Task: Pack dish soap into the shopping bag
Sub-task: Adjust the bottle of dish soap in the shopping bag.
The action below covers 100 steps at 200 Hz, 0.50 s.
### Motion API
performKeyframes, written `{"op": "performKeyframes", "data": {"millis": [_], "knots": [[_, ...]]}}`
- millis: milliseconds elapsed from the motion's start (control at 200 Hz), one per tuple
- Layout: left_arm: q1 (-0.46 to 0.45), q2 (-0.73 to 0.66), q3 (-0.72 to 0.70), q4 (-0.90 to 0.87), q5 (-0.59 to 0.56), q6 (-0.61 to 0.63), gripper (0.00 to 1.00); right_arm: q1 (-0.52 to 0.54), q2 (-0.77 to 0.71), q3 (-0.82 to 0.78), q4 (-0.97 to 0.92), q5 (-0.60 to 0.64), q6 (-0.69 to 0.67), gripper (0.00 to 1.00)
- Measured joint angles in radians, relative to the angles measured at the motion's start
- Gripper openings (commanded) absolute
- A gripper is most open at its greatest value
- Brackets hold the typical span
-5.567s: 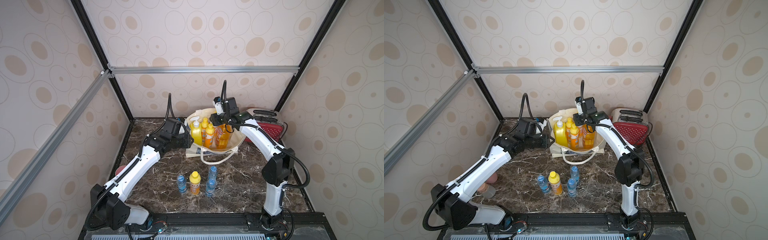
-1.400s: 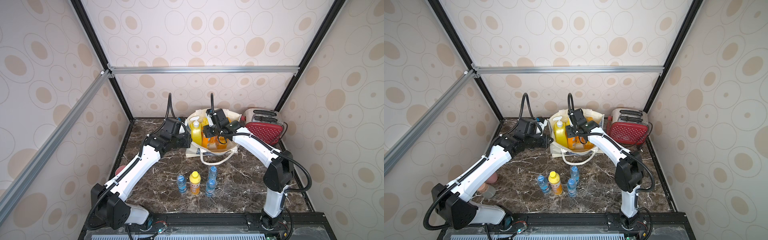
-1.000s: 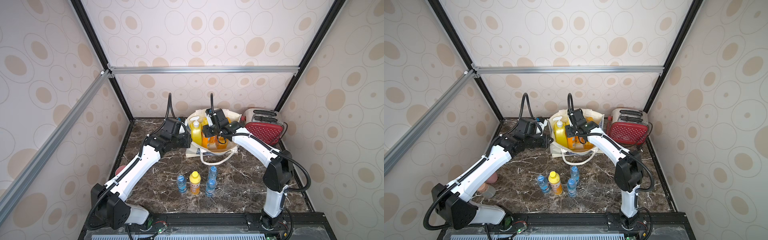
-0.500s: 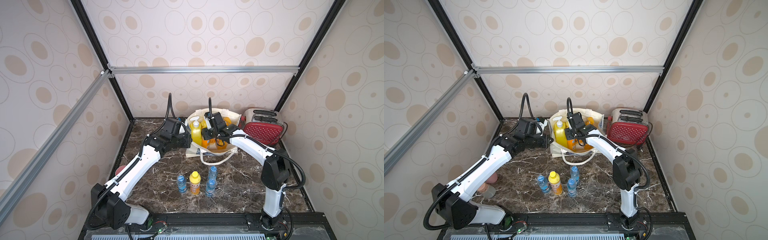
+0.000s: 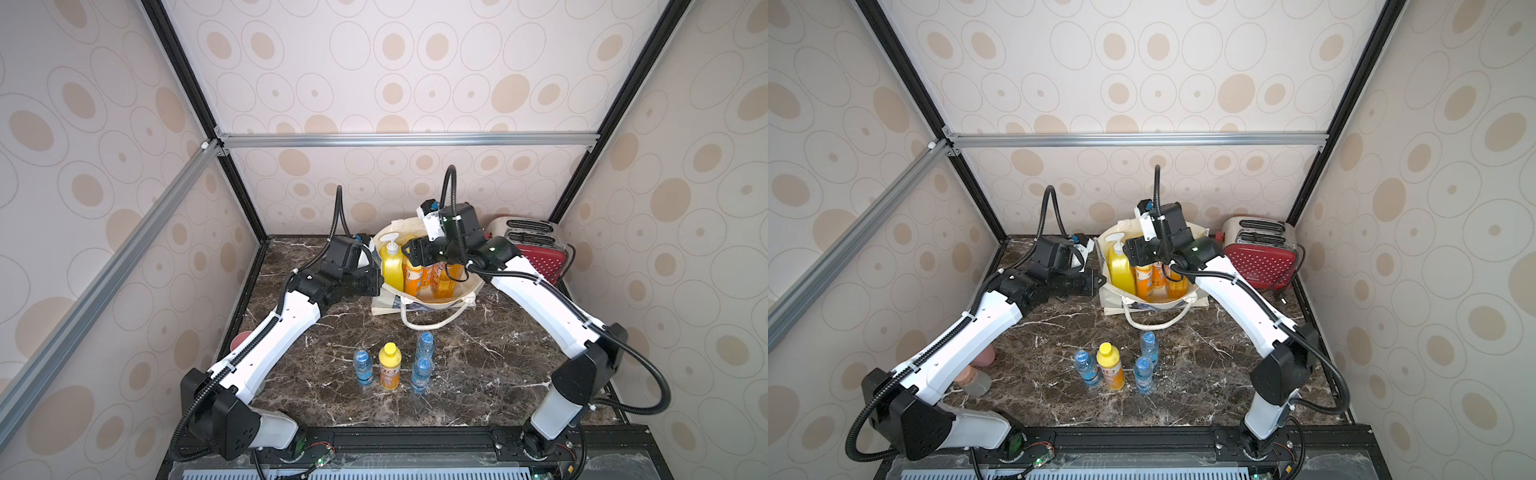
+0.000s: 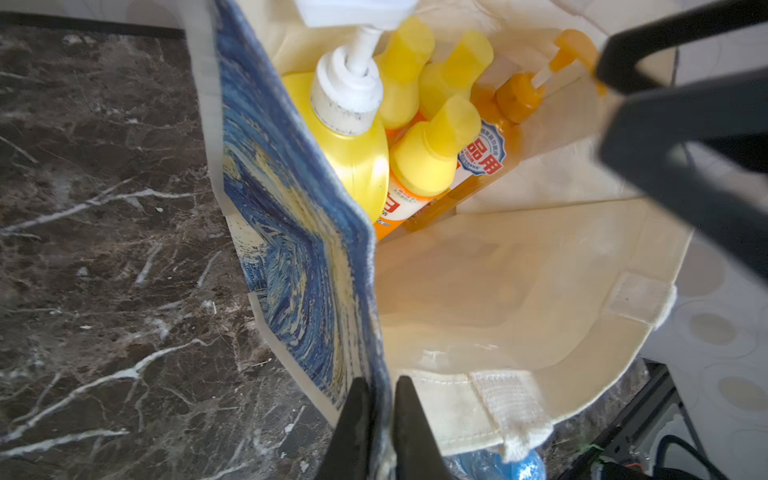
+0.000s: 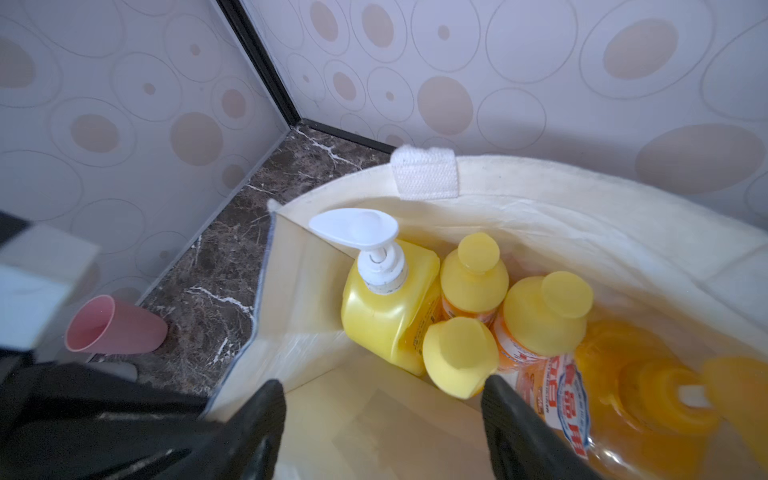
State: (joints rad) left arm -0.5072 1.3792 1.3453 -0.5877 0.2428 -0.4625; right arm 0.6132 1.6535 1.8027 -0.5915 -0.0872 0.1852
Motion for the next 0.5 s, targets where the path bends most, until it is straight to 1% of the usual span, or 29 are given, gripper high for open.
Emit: {"op": "performKeyframes", "data": {"millis": [130,195,260,341,436,501], "knots": [[0.0,-0.018,0.0,-0.01,-0.013,0.013,0.57,0.0,-0.125,-0.003,-0.1,-0.038,-0.027,0.74],[0.0,-0.035,0.0,-0.017,-0.031,0.02,0.66,0.0,-0.19,-0.026,-0.141,-0.066,-0.039,0.74],[0.0,-0.062,0.0,-0.021,-0.061,0.024,0.72,0.0,-0.257,-0.065,-0.18,-0.097,-0.045,0.74],[0.002,-0.116,-0.015,-0.014,-0.105,0.025,0.75,0.0,-0.34,-0.135,-0.22,-0.147,-0.05,0.75],[0.013,-0.205,-0.067,0.011,-0.154,0.021,0.77,0.017,-0.412,-0.22,-0.27,-0.196,-0.06,0.75],[0.031,-0.266,-0.12,0.039,-0.182,0.009,0.78,0.062,-0.439,-0.267,-0.303,-0.21,-0.068,0.76]]}}
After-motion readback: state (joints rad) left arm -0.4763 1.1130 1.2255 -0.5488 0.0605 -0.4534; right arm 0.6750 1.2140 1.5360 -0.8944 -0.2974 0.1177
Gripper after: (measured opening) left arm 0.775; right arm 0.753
